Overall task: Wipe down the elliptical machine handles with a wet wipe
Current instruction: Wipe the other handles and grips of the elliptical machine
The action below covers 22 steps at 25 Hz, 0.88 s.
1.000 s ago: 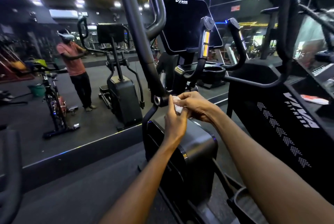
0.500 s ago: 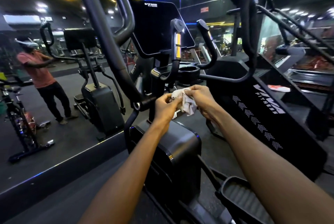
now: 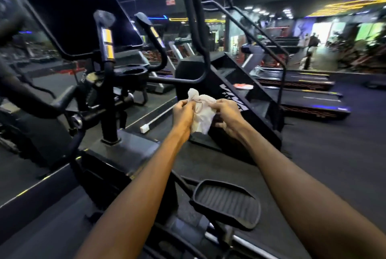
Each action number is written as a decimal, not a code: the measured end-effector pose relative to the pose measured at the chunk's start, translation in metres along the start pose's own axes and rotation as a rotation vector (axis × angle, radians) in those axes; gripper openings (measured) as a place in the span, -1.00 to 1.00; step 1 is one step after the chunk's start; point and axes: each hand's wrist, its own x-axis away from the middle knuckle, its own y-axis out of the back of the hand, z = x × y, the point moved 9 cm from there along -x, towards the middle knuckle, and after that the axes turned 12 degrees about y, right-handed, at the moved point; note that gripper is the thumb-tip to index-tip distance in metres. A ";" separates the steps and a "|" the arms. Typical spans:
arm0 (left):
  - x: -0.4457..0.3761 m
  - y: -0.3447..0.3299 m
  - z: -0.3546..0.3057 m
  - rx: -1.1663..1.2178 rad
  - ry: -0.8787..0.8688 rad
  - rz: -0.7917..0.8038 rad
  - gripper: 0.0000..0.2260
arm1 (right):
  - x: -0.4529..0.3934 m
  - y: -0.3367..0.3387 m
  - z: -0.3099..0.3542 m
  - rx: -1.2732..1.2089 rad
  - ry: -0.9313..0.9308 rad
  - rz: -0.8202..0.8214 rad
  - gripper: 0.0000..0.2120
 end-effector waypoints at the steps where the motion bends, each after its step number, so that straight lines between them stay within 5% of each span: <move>1: 0.009 -0.029 0.009 -0.031 0.011 0.043 -0.92 | 0.006 0.025 0.002 -0.009 -0.028 0.009 -0.93; 3: 0.033 -0.089 0.026 -0.102 0.003 0.132 -0.83 | 0.017 0.080 0.004 0.014 -0.040 0.012 -0.75; 14: 0.144 -0.332 0.117 -0.205 -0.037 0.461 -0.71 | 0.133 0.378 0.040 -0.119 0.040 -0.747 -0.87; 22: 0.247 -0.466 0.188 -0.306 0.044 0.706 -0.74 | 0.254 0.508 0.045 -0.046 0.010 -1.049 -0.74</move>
